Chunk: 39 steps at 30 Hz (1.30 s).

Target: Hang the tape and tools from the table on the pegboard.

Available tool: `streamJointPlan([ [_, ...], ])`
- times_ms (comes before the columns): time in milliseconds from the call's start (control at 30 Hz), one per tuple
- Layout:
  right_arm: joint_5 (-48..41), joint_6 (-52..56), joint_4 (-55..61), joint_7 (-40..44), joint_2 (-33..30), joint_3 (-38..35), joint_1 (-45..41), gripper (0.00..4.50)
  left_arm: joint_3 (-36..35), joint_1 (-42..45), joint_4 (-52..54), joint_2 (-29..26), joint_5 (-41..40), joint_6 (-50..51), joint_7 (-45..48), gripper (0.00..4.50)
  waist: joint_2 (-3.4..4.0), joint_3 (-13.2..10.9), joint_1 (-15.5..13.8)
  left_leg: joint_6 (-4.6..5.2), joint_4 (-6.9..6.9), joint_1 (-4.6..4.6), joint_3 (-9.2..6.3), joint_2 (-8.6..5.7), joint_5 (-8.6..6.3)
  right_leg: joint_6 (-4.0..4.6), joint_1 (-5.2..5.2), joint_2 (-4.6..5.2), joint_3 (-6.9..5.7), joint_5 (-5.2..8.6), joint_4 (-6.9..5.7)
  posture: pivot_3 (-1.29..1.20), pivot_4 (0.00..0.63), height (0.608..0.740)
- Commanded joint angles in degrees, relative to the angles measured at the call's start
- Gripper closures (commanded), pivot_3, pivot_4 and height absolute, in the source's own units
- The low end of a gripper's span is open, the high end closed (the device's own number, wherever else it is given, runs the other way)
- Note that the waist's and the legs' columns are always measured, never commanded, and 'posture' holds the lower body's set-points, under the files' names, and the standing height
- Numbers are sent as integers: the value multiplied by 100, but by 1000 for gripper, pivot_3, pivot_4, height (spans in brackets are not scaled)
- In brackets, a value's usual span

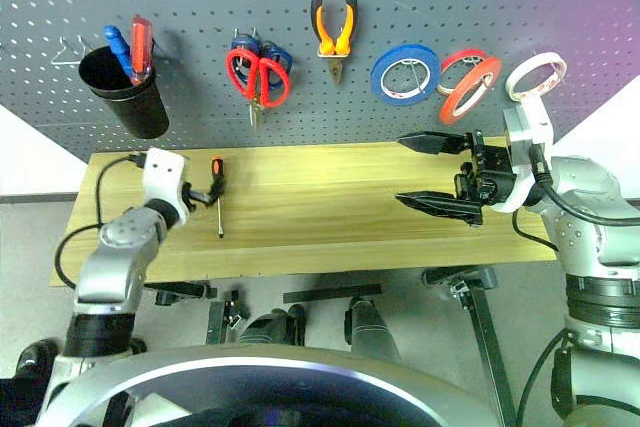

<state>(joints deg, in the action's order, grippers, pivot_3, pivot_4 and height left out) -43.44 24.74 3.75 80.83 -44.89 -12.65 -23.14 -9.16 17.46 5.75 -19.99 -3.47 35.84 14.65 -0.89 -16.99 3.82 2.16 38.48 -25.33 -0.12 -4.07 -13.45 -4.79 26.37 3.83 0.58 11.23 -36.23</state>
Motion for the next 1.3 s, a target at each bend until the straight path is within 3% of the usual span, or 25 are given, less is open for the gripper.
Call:
streamJointPlan([
  [33, -39, -11, 97, 27, -41, -44, 7, 0, -320, 440, -419, 43, -92, 390, -359, 35, -1, -1, 0, 0, 2, 0, 0, 0, 0, 0, -1, 0, 0, 0, -1, -133, 290, 740],
  [533, -264, 346, 492, -114, -268, -215, 297, 0, -452, 1763, -2213, 291, -235, 1232, -1060, 35, -24, -28, 1, 3, 12, -3, -4, 2, -3, 0, -2, 3, 2, 0, -3, -154, 362, 740],
  [967, -420, 391, 929, -99, -235, -241, 537, 0, -248, 2199, -2633, 504, -205, 1893, -1257, 35, -54, -186, 10, 9, 8, -8, -4, 4, -7, 1, 2, 8, 3, 1, 5, -172, 406, 740],
  [1300, -459, 427, 1066, -246, -213, -310, 652, 0, -234, 2580, -3345, 484, -158, 1610, -1287, 35, -63, -265, 11, 13, -27, -12, -1, 4, -8, 1, 15, 10, 3, 3, 25, -186, 414, 740],
])
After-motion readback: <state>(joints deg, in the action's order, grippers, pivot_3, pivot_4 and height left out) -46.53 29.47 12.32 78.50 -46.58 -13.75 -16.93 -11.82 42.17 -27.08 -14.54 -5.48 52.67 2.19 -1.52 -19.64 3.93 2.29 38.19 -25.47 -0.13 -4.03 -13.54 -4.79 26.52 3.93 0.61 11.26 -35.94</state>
